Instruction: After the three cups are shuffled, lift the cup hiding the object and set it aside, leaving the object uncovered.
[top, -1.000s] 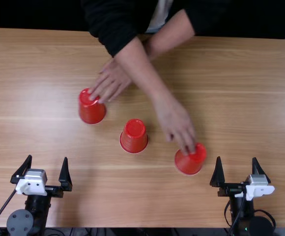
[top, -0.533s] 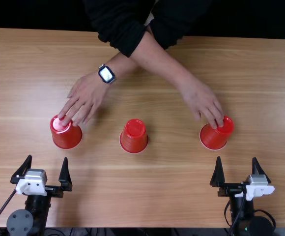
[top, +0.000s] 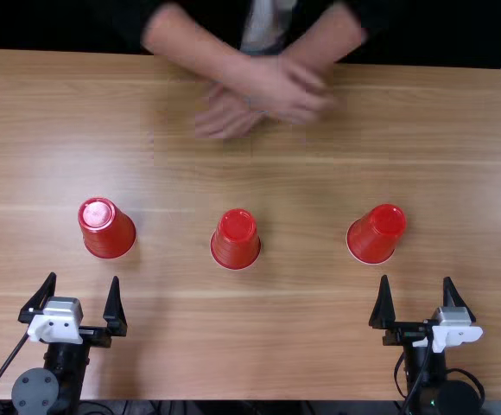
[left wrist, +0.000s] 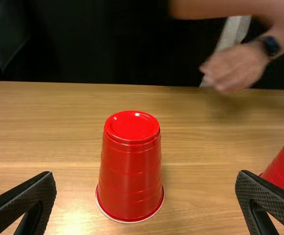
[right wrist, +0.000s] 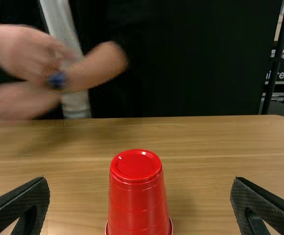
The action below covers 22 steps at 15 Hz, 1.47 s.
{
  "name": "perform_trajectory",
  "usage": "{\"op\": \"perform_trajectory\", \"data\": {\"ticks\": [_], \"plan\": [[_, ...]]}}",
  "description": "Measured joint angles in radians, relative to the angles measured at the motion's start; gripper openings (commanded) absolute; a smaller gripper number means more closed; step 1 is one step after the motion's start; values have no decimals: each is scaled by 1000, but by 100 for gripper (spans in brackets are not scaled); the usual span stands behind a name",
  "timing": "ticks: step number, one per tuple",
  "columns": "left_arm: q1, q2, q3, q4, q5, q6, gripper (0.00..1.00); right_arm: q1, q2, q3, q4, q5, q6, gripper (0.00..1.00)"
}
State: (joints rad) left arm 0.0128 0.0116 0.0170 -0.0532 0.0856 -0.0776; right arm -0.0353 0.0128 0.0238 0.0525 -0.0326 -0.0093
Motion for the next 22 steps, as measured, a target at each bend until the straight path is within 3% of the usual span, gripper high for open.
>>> {"op": "perform_trajectory", "data": {"ticks": [18,22], "plan": [[0,0,0,0,1,0,100,0,0,0,-1,0,0,100],[0,0,4,-23,17,1,100,0,0,3,14,0,-1,100]]}}
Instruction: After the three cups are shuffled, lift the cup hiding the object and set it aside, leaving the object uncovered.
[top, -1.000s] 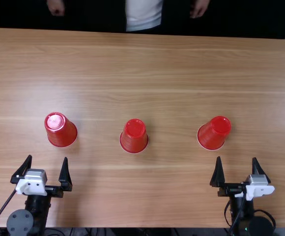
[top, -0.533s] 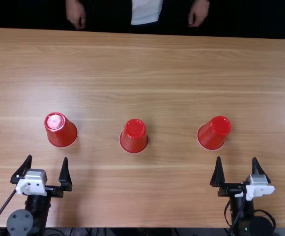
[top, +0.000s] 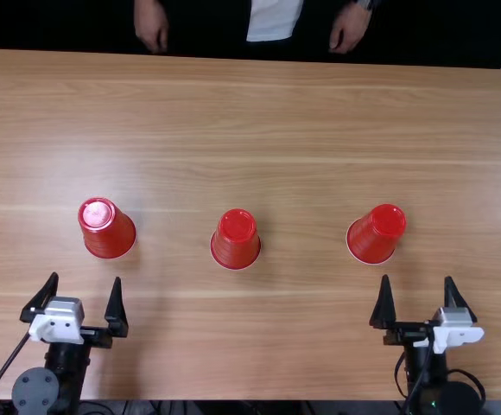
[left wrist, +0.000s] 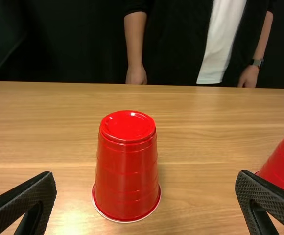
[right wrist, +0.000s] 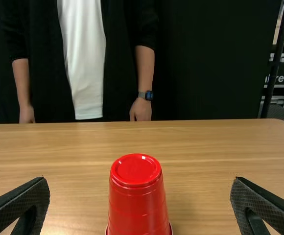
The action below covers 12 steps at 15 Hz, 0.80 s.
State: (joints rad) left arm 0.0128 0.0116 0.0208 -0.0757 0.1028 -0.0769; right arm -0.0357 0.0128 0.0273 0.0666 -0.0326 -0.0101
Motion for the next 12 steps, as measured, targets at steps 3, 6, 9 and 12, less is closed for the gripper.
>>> {"op": "perform_trajectory", "data": {"ticks": [3,6,9,12], "plan": [[0,2,93,-180,9,2,100,0,0,44,-14,0,-5,100],[0,141,273,-196,0,2,100,0,1,139,-91,0,-40,100],[0,352,525,-290,-38,2,100,0,157,352,-176,0,-56,100],[0,539,793,-492,-51,2,100,0,384,604,-356,0,-62,100]]}}
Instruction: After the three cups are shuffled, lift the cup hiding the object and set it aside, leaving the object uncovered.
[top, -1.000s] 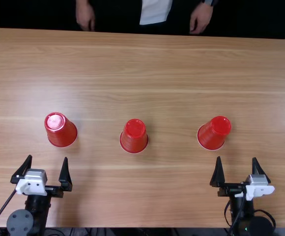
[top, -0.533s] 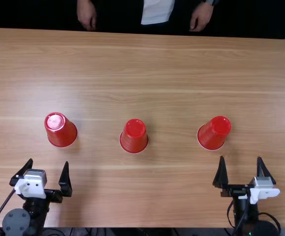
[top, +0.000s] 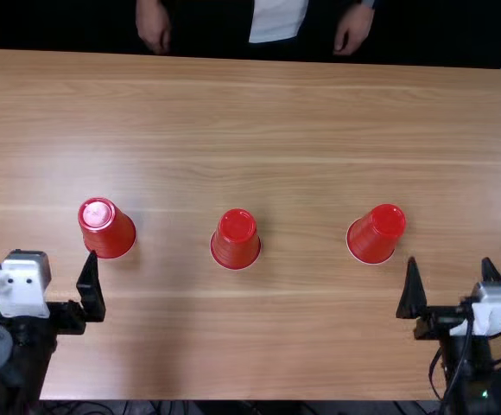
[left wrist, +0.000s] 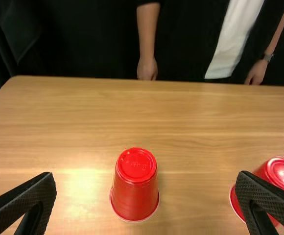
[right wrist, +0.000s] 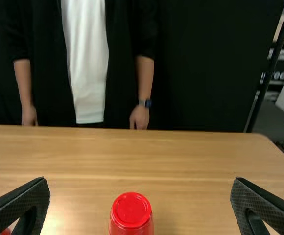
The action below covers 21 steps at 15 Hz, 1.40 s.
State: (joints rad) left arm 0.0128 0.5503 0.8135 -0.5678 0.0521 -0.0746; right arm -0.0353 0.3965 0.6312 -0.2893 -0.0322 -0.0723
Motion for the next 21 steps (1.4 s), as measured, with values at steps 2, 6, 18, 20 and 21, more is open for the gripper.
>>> {"op": "perform_trajectory", "data": {"ticks": [2,6,18,20,21], "plan": [[2,117,179,-172,-4,1,100,0,99,147,-91,0,-1,100],[2,325,476,-465,-31,9,100,0,307,410,-385,0,-2,100],[9,649,706,-825,-45,18,100,73,725,678,-923,-1,4,100],[9,653,706,-825,-44,19,100,73,739,678,-922,0,4,100],[9,653,706,-827,-45,19,100,73,739,679,-922,-1,4,100]]}}
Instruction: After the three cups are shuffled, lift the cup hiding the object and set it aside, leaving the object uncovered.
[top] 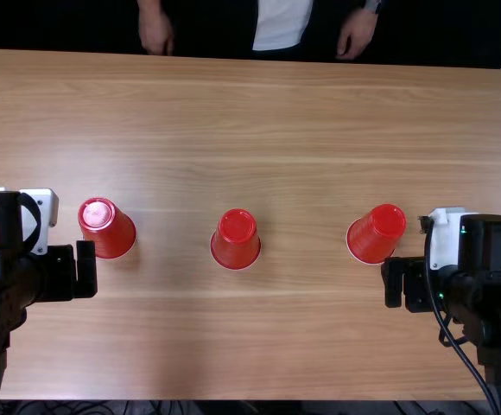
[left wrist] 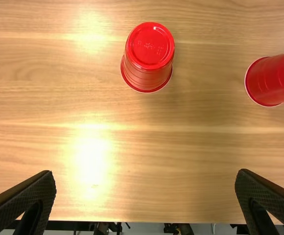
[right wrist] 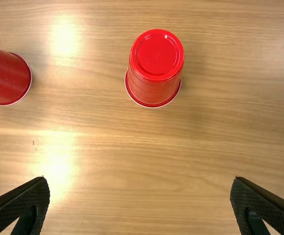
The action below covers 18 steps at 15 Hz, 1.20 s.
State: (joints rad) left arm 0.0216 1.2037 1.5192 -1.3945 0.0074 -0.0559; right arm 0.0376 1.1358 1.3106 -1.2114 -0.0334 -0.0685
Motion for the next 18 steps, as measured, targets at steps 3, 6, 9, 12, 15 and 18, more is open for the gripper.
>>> {"op": "perform_trajectory", "data": {"ticks": [3,6,9,12,15,18], "plan": [[0,1,0,-2,0,0,100,3,27,71,0,0,0,100],[0,13,-2,-3,0,0,100,104,91,164,7,-1,3,100],[0,27,-3,-5,0,0,100,224,171,174,11,-4,7,100],[0,27,-3,-5,0,0,100,341,259,231,61,-9,15,100],[0,27,-3,-5,0,0,100,444,340,272,138,-11,22,100],[0,27,-3,-5,0,0,100,532,444,292,214,-11,29,100]]}}
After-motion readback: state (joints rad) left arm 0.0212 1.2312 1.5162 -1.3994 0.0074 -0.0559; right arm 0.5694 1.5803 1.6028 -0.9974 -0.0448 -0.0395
